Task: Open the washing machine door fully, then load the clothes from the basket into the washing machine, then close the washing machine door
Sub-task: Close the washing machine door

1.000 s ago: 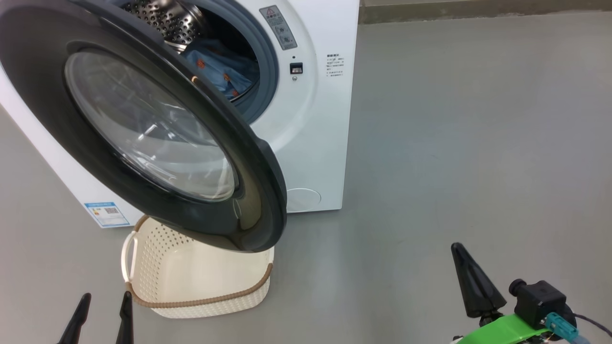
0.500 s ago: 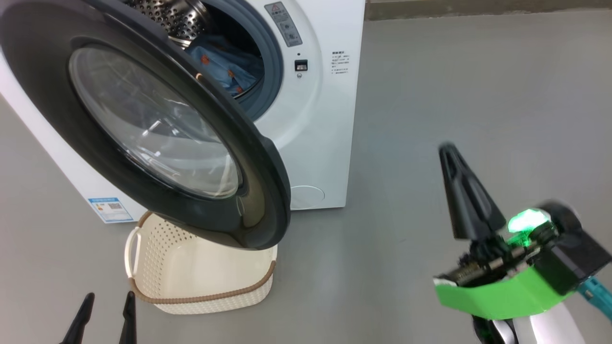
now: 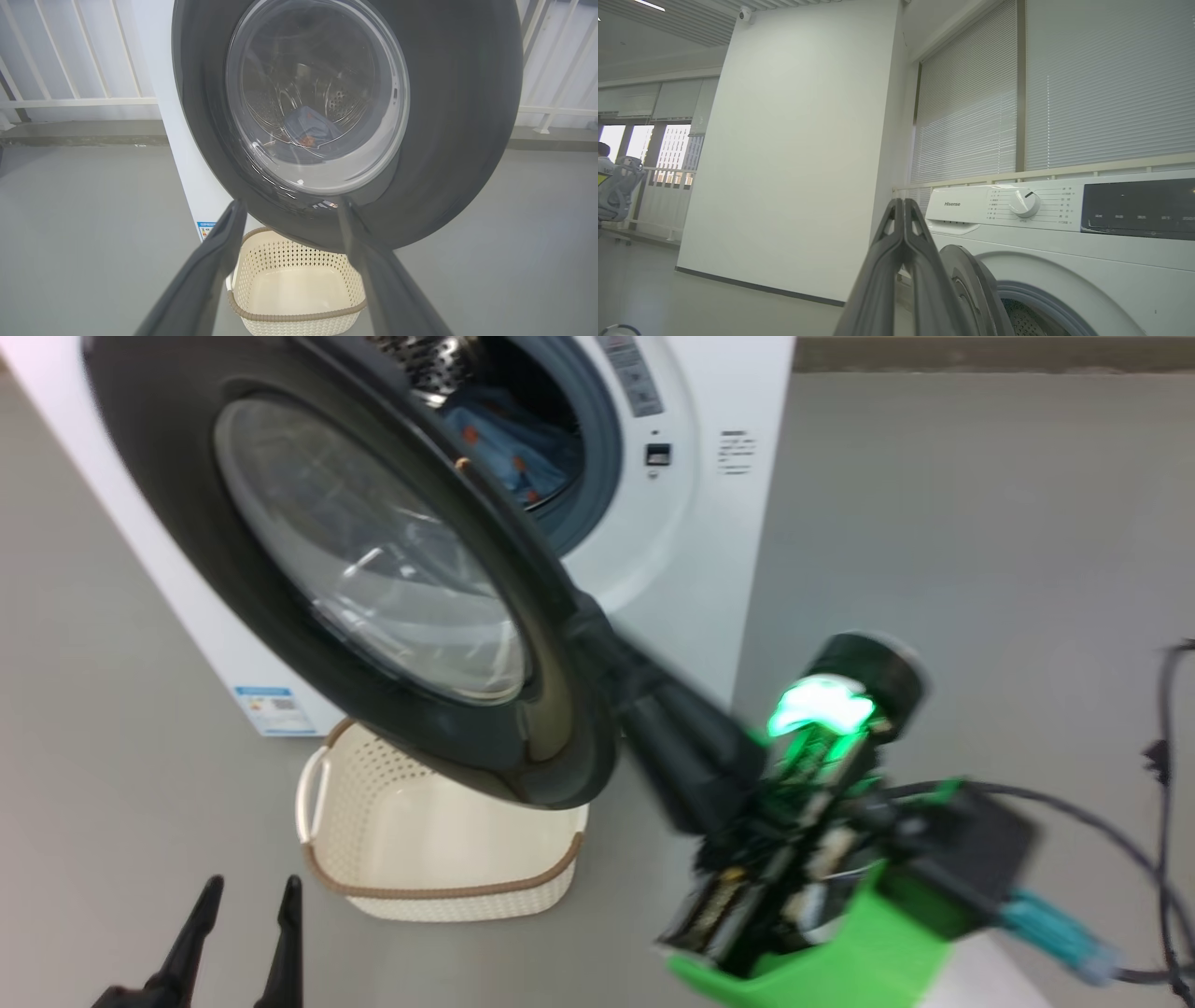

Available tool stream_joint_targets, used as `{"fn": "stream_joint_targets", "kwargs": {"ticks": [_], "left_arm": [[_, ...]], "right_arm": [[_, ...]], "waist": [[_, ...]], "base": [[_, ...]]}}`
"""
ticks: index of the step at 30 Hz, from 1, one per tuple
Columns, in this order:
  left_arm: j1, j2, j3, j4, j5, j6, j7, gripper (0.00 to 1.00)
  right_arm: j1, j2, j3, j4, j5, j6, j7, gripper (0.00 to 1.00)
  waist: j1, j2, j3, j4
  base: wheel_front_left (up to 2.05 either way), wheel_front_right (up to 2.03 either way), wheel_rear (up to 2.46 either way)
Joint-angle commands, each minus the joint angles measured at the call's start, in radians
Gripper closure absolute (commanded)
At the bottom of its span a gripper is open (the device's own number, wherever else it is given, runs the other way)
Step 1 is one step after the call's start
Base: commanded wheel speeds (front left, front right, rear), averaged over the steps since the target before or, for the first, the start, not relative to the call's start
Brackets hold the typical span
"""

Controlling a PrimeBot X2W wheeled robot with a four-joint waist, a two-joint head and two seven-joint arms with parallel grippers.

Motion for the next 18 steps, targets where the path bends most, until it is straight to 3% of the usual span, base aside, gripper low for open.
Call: {"fn": "stream_joint_targets", "kwargs": {"ticks": [1, 9, 18], "left_arm": [[-0.056, 0.008, 0.027, -0.022, -0.008, -0.002, -0.006, 0.0], [-0.106, 0.004, -0.027, -0.014, -0.019, -0.002, -0.006, 0.0], [-0.154, 0.002, -0.06, -0.014, -0.041, -0.002, -0.006, 0.0]], "right_arm": [[-0.03, 0.014, 0.038, -0.001, 0.018, 0.002, 0.008, 1.0], [-0.048, 0.017, 0.184, 0.188, 0.084, 0.002, 0.018, 1.0], [-0.024, 0.019, 0.207, 0.417, 0.112, 0.002, 0.01, 1.0]], "waist": [[0.0, 0.0, 0.012, 0.04], [0.0, 0.0, 0.046, 0.147], [0.0, 0.0, 0.118, 0.224]], "base": [[0.0, 0.0, 0.0], [0.0, 0.0, 0.0], [0.0, 0.0, 0.0]]}}
